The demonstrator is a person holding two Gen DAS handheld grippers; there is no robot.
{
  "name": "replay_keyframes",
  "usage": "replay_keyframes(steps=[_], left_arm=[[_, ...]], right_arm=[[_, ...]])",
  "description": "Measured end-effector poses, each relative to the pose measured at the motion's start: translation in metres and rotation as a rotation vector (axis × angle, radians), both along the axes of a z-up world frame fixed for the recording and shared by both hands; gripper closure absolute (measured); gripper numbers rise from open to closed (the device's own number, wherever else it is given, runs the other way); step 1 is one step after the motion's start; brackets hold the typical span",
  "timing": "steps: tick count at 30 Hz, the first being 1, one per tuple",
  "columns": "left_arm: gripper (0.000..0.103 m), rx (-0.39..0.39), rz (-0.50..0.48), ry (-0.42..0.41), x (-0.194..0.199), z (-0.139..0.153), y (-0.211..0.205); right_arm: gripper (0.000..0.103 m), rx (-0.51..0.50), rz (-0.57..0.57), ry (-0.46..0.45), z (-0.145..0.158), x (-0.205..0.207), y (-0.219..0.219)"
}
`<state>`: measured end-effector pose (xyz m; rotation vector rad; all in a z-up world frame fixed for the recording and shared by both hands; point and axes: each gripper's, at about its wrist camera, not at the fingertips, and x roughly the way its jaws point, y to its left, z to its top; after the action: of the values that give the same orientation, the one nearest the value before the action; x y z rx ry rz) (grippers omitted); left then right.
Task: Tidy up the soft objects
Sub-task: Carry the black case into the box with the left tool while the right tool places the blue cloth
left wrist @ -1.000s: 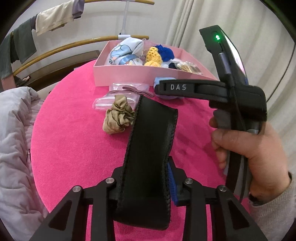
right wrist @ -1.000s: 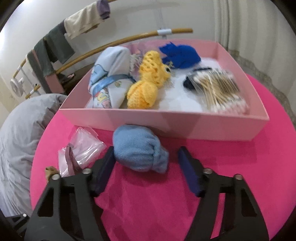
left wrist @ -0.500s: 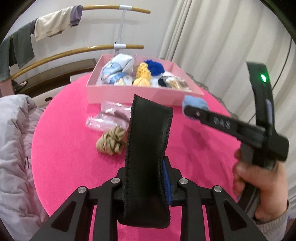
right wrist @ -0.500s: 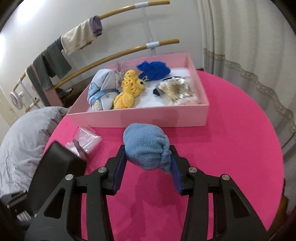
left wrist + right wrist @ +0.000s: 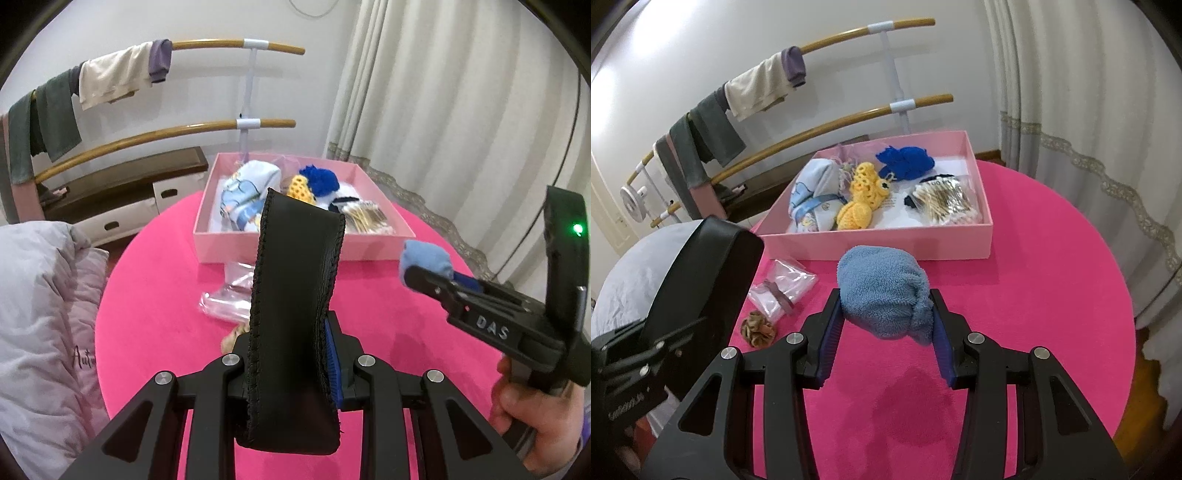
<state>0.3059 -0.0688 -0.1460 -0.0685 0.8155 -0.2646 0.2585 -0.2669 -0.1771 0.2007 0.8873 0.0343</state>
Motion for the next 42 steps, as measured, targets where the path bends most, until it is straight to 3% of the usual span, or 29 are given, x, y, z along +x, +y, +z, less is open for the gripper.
replay_keyframes(steps=[21, 32, 42], left_arm=[[0.08, 0.012, 0.017, -0.082, 0.029, 0.025, -0.002], [0.08, -0.022, 0.015, -0.126, 0.089, 0.053, -0.014], [0.08, -0.043, 0.008, -0.105, 0.166, 0.056, -0.033]], right_arm=[[0.061, -0.015, 0.03, -0.083, 0.042, 0.01, -0.001], [0.061, -0.03, 0.036, -0.165, 0.086, 0.063, -0.016], [0.061, -0.026, 0.033, -0.119, 0.08, 0.123, -0.036]])
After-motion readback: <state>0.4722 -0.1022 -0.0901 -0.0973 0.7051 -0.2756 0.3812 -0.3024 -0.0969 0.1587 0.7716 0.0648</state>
